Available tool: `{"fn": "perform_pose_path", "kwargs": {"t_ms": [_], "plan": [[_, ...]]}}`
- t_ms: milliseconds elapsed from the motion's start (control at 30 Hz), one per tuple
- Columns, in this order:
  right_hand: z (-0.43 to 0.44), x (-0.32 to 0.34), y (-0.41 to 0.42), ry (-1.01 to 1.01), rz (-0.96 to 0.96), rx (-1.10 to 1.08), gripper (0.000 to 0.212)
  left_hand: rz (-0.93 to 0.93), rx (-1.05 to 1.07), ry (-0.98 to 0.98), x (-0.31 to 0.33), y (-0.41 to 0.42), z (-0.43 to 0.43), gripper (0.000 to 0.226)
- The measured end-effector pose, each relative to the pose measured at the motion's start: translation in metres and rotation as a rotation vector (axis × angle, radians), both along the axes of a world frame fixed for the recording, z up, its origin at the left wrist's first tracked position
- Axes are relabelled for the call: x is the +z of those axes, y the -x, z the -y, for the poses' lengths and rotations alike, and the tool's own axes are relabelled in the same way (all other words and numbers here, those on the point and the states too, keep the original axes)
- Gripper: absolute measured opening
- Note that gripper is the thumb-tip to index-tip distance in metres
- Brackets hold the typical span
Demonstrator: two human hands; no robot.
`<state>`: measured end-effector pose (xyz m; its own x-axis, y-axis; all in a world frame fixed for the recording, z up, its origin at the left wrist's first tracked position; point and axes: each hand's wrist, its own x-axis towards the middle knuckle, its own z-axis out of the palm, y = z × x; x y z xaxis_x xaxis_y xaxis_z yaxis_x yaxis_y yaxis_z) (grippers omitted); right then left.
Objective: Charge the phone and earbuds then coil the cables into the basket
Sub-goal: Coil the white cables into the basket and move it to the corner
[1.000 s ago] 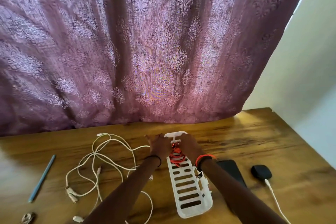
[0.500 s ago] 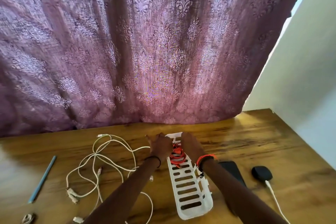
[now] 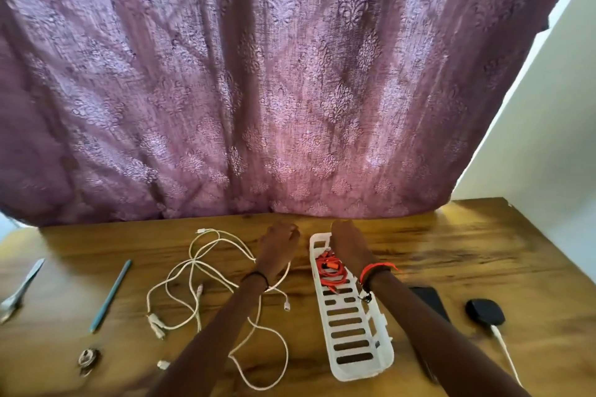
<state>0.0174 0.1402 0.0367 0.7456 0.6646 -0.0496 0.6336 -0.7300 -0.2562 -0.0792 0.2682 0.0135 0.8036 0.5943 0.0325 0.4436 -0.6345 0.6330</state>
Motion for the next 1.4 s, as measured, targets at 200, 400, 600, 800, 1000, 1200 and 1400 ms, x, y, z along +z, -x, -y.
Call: {"fn": "perform_pose_path", "kwargs": {"t_ms": [200, 400, 600, 800, 1000, 1200, 1400], "plan": [[-0.016, -0.004, 0.026, -0.129, 0.002, 0.067, 0.02, -0.049, 0.046, 0.096, -0.023, 0.044, -0.037, 0.021], [-0.037, -0.012, 0.061, -0.125, -0.083, 0.148, 0.021, -0.271, -0.083, 0.112, -0.039, 0.069, -0.023, 0.031], [-0.045, -0.025, 0.073, -0.116, -0.188, 0.135, 0.024, 0.018, -0.017, 0.14, -0.047, 0.077, -0.024, 0.027], [-0.049, -0.014, 0.07, -0.272, -0.475, 0.035, 0.017, 0.1, -0.229, -0.045, -0.039, 0.085, -0.054, 0.058], [-0.045, 0.028, 0.065, -0.532, -0.759, 0.002, 0.017, 0.047, -0.174, -0.086, -0.017, 0.075, -0.068, 0.031], [-0.032, 0.069, 0.062, -0.731, -0.943, 0.029, 0.01, 0.1, -0.118, -0.167, -0.001, 0.08, -0.092, 0.027], [-0.021, 0.115, 0.044, -0.87, -0.839, 0.02, 0.015, -0.035, -0.03, -0.405, 0.016, 0.092, -0.121, 0.038]]}}
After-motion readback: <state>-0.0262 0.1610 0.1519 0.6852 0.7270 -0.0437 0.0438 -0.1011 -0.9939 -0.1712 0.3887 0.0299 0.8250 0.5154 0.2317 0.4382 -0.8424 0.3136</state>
